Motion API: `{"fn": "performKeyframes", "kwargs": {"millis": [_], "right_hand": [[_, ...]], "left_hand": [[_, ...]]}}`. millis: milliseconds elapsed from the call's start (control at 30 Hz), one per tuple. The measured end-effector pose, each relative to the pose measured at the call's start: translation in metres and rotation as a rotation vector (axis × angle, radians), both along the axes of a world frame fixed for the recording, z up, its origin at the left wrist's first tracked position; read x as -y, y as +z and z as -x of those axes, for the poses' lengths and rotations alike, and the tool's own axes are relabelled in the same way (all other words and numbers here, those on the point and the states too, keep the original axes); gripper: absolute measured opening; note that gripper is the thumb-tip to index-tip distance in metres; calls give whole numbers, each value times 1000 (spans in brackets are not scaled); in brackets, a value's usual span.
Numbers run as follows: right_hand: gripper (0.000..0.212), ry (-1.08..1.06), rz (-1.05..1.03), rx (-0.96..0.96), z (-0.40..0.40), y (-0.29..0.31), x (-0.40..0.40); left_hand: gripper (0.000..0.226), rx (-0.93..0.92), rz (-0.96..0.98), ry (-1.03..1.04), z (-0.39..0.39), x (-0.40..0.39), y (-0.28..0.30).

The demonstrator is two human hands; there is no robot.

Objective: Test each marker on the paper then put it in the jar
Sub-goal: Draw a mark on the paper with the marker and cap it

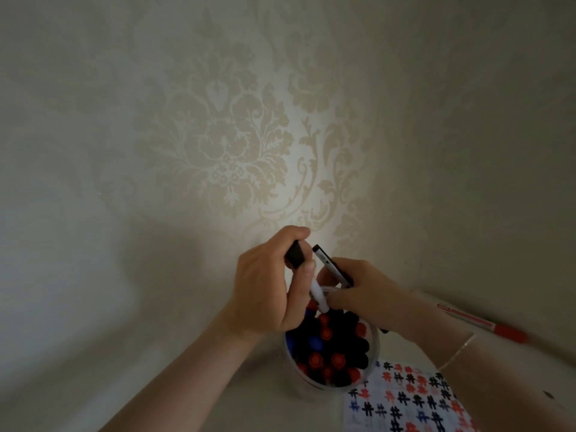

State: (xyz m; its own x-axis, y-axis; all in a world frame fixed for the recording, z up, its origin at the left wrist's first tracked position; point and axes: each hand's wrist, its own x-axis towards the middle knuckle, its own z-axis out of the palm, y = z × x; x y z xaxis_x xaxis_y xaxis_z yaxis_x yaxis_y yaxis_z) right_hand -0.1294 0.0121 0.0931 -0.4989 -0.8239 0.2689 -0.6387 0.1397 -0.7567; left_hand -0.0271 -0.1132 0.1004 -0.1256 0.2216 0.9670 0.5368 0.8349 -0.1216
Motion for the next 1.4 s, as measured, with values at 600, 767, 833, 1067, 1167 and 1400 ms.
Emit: {"fn": "performKeyframes", "kwargs": {"millis": [600,767,833,1067,1167,1400], "right_hand": [[12,-39,380,218,3,-21,12],[11,-198,384,204,18,-28,20],[11,-252,388,224,25,-29,20],[22,-474,470,360,37,-19,5],[34,-549,633,508,38,-3,-11],[51,-459,683,386,20,34,-31]], "left_hand": [[21,486,310,449,3,27,9],[32,900,428,750,16,10,16],[33,950,416,801,25,4,17],[26,1091,235,834,42,9,18],[31,838,92,729,37,-2,22],[38,1008,-180,230,44,-68,15]]}}
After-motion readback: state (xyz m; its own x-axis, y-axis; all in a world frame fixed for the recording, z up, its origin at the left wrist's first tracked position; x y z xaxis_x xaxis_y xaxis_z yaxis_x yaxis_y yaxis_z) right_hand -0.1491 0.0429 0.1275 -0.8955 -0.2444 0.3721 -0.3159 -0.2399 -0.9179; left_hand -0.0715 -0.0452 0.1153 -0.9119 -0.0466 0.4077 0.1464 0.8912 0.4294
